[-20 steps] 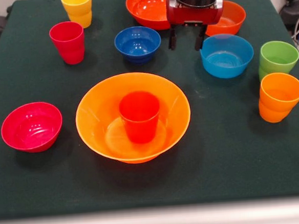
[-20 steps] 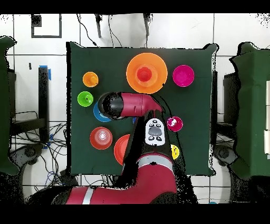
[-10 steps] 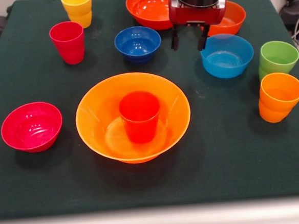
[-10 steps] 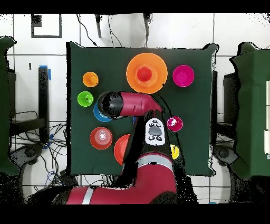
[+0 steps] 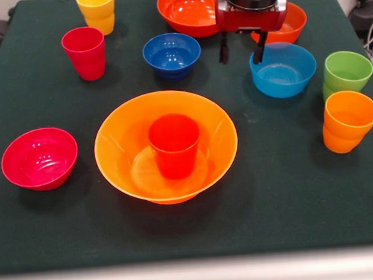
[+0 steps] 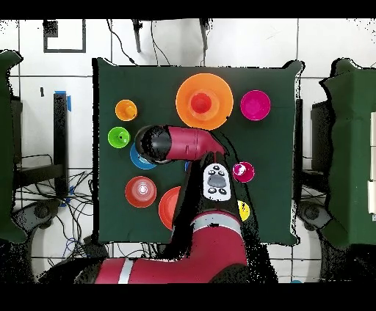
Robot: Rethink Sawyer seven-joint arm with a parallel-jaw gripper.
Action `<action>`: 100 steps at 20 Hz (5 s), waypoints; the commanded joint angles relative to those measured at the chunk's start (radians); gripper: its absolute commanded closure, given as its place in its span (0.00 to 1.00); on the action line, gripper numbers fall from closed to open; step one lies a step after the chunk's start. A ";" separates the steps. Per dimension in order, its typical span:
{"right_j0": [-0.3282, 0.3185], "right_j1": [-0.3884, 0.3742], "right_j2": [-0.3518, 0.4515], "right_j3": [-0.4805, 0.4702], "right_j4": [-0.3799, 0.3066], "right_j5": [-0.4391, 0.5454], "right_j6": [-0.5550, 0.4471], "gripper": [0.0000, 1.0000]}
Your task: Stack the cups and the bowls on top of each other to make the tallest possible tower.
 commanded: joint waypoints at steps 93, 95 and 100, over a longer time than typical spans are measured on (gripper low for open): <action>-0.116 -0.016 0.188 0.004 0.014 0.208 -0.025 1.00; -0.126 -0.022 0.199 0.004 0.016 0.218 -0.030 1.00; -0.153 -0.047 0.230 0.005 0.020 0.262 -0.043 1.00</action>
